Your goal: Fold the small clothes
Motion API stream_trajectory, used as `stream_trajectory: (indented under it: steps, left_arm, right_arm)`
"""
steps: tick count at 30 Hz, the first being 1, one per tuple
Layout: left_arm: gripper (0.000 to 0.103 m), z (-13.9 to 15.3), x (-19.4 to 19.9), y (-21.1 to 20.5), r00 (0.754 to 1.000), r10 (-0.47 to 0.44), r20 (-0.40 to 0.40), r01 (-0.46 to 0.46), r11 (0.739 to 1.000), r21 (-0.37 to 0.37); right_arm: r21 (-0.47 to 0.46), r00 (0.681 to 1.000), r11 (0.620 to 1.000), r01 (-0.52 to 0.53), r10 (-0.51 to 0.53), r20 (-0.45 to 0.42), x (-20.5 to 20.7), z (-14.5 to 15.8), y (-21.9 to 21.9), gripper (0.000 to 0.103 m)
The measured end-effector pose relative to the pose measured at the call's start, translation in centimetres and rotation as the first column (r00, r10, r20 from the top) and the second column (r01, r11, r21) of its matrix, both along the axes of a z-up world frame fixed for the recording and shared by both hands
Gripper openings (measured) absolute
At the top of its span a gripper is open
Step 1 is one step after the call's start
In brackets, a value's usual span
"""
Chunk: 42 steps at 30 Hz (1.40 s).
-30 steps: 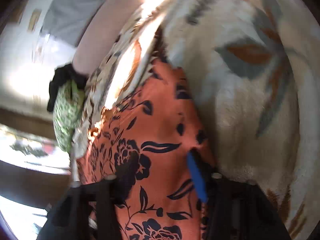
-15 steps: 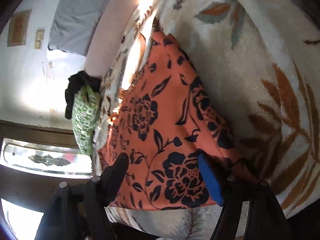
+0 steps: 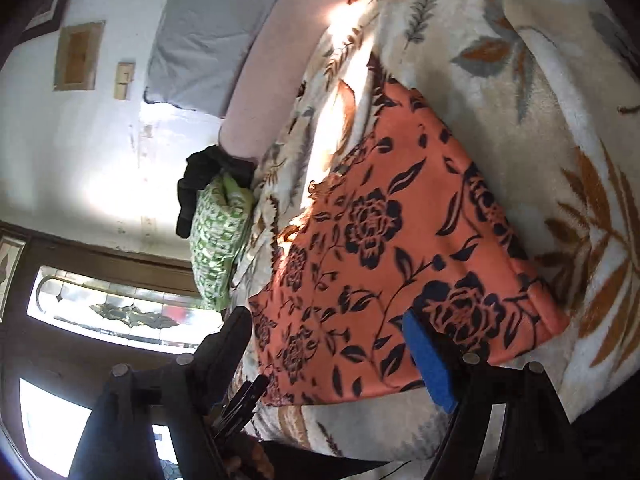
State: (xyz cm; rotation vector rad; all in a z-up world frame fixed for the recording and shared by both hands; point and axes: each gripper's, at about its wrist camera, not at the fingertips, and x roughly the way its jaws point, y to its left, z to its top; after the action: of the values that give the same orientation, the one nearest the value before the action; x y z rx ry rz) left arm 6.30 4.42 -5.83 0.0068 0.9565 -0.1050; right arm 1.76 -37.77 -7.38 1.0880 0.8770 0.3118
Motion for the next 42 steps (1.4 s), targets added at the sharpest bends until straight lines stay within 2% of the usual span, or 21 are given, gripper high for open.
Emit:
stream_trajectory:
  steps: [3,8,14,19,22,26,37,42]
  left_arm:
    - [0.100,-0.1,-0.3,0.2,1.000,0.000,0.004,0.000,1.000,-0.008]
    - [0.100,-0.7,-0.2,0.2,1.000,0.001,-0.023,-0.001,1.000,-0.008]
    - [0.100,-0.2,-0.1,-0.8,1.000,-0.006,-0.012,0.006,1.000,0.006]
    - [0.100,0.0,0.0,-1.5,1.000,-0.024,-0.002,0.024,0.999,0.034]
    - [0.100,-0.3,0.5,-1.7,1.000,-0.025,-0.012,0.025,0.999,0.035]
    - [0.100,-0.6,0.8,-1.8,1.000,-0.022,-0.020,0.023,0.999,0.040]
    - [0.100,-1.0,1.6,-2.3,0.999,-0.023,-0.030,0.025,0.998,0.056]
    - [0.100,-0.7,1.9,-3.7,0.999,-0.053,-0.013,0.054,0.996,0.073]
  right_arm:
    - [0.035,1.000,0.999,0.011,-0.010,-0.023,-2.4,-0.9,1.1,0.081]
    - [0.114,0.985,0.988,0.105,-0.087,-0.149,-5.2,-5.9,1.6,0.081]
    - [0.127,0.963,0.965,0.228,-0.204,-0.176,-3.9,-7.4,-0.9,0.081]
    - [0.139,0.961,0.956,0.260,-0.242,-0.136,-2.1,-6.6,-2.3,0.081]
    - [0.081,0.964,0.963,0.257,-0.249,-0.091,-1.3,-5.4,-2.4,0.081]
    - [0.067,0.958,0.962,0.264,-0.254,-0.134,-1.6,-6.7,-2.2,0.081]
    - [0.082,0.958,0.958,0.276,-0.267,-0.108,-1.6,-6.9,-2.7,0.081]
    - [0.093,0.962,0.959,0.267,-0.260,-0.086,-1.5,-6.7,-3.0,0.081]
